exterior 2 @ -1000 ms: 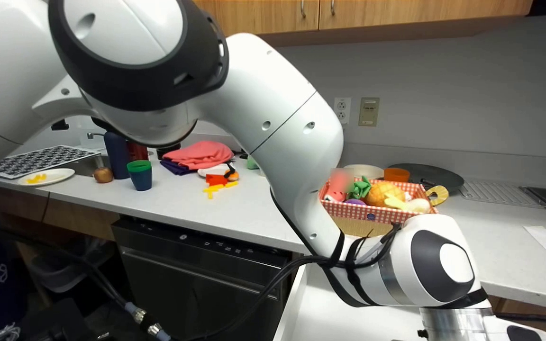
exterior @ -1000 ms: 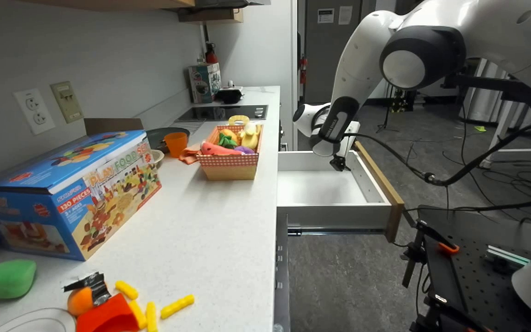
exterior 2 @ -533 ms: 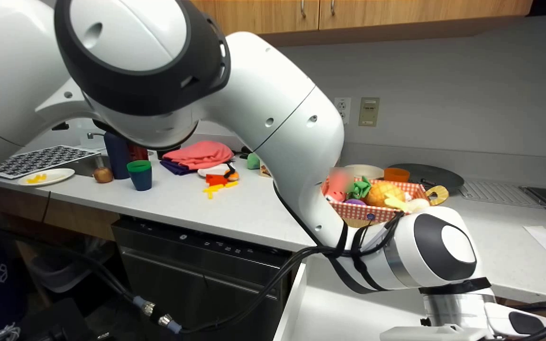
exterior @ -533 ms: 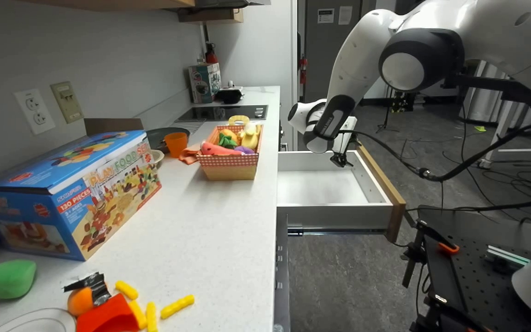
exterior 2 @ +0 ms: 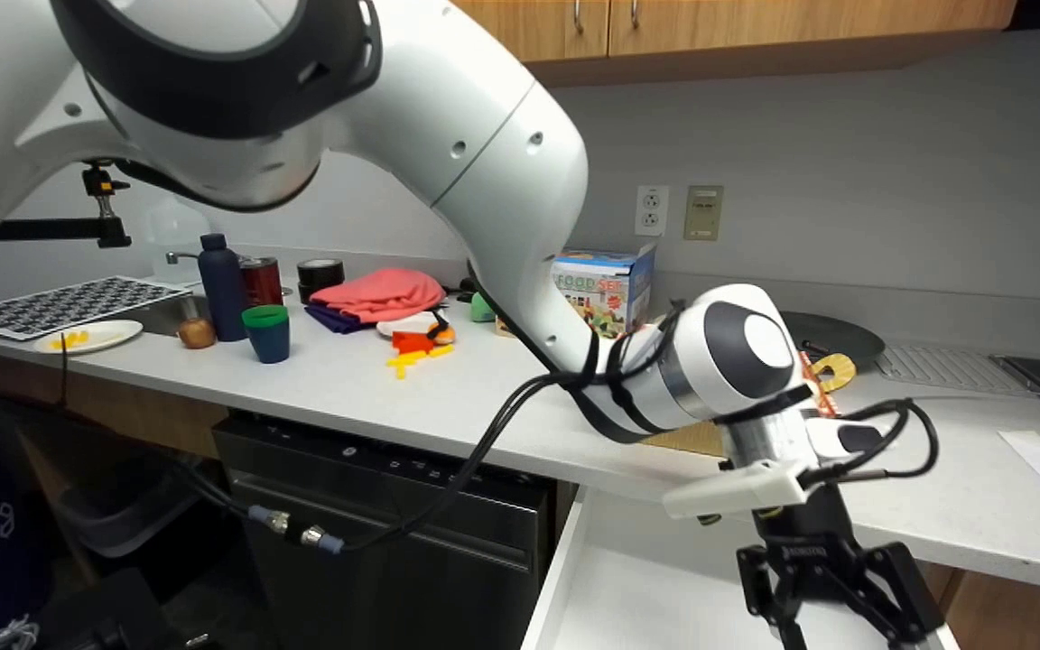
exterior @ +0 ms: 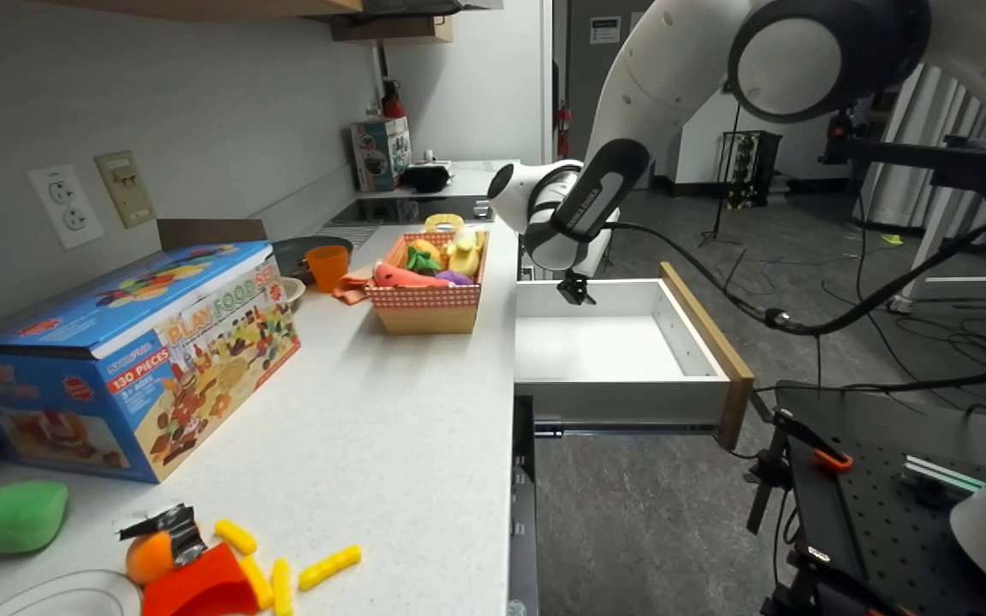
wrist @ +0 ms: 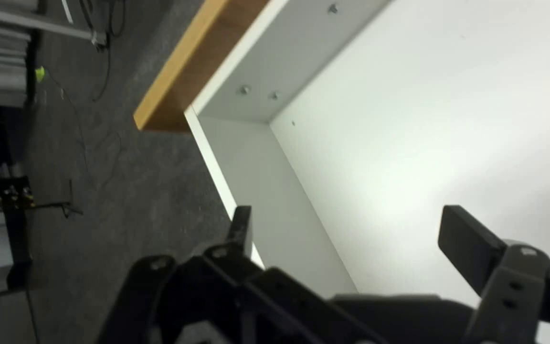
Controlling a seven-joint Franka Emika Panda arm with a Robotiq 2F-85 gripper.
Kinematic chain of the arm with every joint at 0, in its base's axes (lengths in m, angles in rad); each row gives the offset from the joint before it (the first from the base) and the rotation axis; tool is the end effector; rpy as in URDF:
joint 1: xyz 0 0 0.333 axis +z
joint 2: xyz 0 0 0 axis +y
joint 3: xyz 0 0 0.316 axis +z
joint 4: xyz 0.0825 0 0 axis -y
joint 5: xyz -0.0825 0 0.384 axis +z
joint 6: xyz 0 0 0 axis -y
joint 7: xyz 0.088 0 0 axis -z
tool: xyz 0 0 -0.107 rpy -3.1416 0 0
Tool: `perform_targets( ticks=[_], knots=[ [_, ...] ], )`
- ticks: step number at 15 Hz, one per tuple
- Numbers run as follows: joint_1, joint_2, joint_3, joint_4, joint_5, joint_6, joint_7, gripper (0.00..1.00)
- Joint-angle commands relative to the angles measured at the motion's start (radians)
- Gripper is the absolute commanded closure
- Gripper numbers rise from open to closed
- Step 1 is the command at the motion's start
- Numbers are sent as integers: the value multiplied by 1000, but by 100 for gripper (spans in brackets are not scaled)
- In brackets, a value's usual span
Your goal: Open the drawer and put some of the plush toys from the basket in the drawer and close it
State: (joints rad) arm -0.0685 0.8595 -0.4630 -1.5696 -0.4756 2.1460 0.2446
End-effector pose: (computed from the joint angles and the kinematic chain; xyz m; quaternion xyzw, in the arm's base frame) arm 0.5972 -0.3261 0.1701 0.9147 -0.1619 -0.1581 0.3348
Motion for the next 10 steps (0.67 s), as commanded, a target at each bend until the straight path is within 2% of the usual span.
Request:
perform_targets(
  ticks=[1, 8, 10],
  knots=[
    [-8, -185, 22, -220, -89, 233, -25, 0],
    [-48, -463, 19, -536, -200, 659, -106, 0],
    [-89, -525, 64, -604, -148, 711, -191, 0]
  ],
)
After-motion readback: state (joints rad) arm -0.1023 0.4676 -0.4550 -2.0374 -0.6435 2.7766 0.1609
